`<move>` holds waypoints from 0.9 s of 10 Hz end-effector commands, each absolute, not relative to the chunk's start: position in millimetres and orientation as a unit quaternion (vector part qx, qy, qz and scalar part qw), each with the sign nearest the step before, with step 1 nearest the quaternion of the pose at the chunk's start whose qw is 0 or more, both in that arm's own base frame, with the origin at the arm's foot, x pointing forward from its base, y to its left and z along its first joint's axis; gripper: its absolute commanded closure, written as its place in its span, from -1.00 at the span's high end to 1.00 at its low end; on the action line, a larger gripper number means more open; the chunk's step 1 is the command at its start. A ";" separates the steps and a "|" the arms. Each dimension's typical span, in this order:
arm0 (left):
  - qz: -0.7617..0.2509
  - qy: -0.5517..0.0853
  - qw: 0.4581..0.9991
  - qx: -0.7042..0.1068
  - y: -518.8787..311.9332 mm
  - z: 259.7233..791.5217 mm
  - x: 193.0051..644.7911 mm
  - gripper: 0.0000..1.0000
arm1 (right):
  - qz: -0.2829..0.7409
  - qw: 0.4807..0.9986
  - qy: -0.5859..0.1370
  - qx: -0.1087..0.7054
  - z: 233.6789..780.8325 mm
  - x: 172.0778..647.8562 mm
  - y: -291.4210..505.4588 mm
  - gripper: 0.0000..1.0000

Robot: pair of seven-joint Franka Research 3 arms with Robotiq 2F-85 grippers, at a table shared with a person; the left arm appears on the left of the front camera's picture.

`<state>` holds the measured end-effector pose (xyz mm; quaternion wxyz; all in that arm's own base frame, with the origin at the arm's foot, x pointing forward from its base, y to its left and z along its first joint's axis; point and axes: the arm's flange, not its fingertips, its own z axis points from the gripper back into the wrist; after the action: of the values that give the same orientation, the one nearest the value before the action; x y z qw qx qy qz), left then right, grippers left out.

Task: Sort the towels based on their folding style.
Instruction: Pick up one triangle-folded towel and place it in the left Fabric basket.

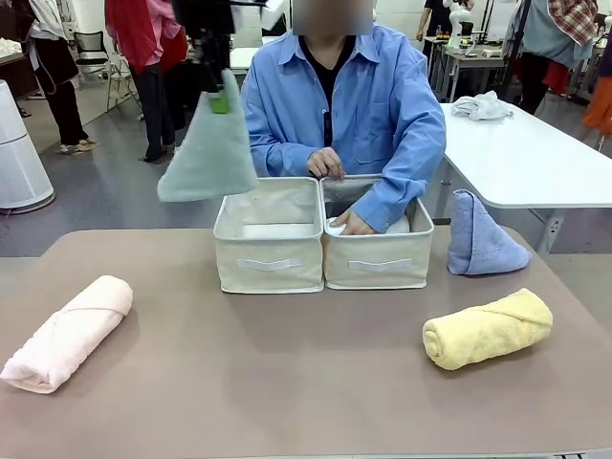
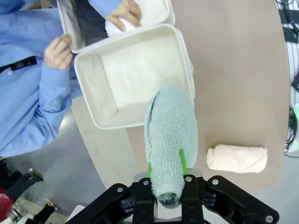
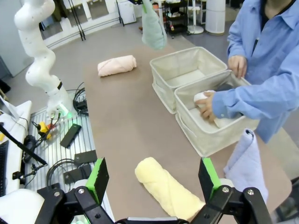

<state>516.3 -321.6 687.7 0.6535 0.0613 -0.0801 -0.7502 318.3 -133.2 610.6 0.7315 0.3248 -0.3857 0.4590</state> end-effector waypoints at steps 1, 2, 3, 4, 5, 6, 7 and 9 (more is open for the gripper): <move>-0.743 -0.078 0.662 0.064 -356.7 707.6 542.0 -0.65 | 0.461 0.728 -0.390 0.326 609.5 318.1 -132.4 1.00; -0.743 -0.081 0.661 0.068 -371.4 705.1 545.2 -0.65 | 0.461 0.728 -0.390 0.326 609.5 318.1 -132.4 1.00; -0.741 -0.082 0.662 0.070 -382.3 695.1 548.8 -0.65 | 0.461 0.728 -0.390 0.326 609.5 318.1 -132.4 1.00; -0.745 -0.074 0.660 0.061 -390.6 683.1 553.5 -0.65 | 0.461 0.728 -0.390 0.326 609.5 318.1 -132.4 1.00; -0.747 -0.073 0.658 0.058 -396.9 671.0 557.4 -0.65 | 0.461 0.728 -0.390 0.326 609.5 318.1 -132.4 1.00; -0.751 -0.073 0.654 0.052 -403.4 655.9 557.9 -0.65 | 0.461 0.728 -0.390 0.326 609.5 318.1 -132.4 1.00; -0.755 -0.071 0.650 0.046 -409.0 640.9 559.5 -0.65 | 0.461 0.728 -0.390 0.326 609.5 318.1 -132.4 1.00; -0.766 -0.059 0.638 0.045 -413.8 619.2 561.0 -0.65 | 0.461 0.728 -0.390 0.326 609.5 318.1 -132.4 1.00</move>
<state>555.4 -406.7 607.7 0.6422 0.0376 -0.0545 -0.7636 318.3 -133.3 610.5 0.7315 0.3248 -0.3858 0.4589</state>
